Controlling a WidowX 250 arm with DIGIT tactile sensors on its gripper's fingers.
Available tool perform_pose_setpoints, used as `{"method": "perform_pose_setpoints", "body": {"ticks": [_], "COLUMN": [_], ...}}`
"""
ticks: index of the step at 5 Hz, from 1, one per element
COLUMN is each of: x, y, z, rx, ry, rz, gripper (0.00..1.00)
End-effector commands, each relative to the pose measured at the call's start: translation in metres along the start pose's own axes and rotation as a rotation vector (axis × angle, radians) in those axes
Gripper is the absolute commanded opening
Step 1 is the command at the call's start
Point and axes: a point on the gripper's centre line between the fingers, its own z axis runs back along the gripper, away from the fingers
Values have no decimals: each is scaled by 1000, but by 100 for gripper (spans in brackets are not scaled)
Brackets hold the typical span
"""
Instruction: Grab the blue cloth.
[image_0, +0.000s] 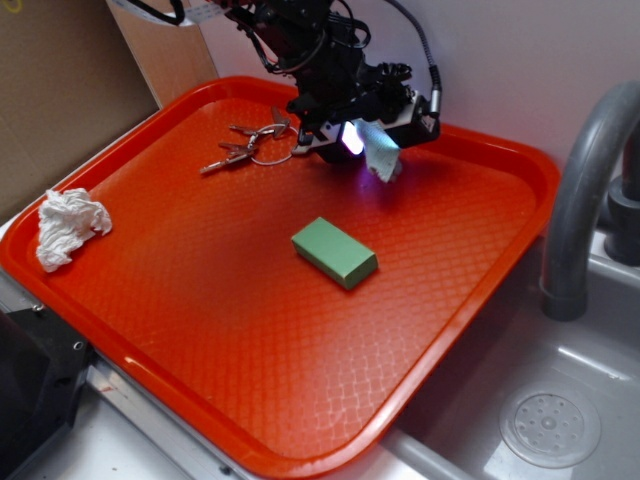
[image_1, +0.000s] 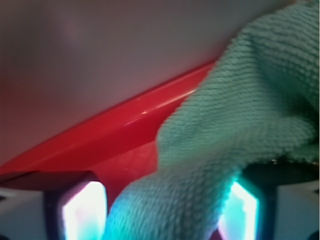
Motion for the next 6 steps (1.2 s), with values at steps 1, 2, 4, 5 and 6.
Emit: {"method": "perform_pose_setpoints", "body": {"ticks": [1,2,4,5,6], "x": [0,-6,-5,-6,-3], "y": [17,35,57,46,41], "z": [60,121,233,270,266], "rx": [9,169,85,45,69], "ry": [-2,143,-22,-40,-16], "rz": [-10,15,-186,-186,-161], "gripper": [0,0,0,0,0]}}
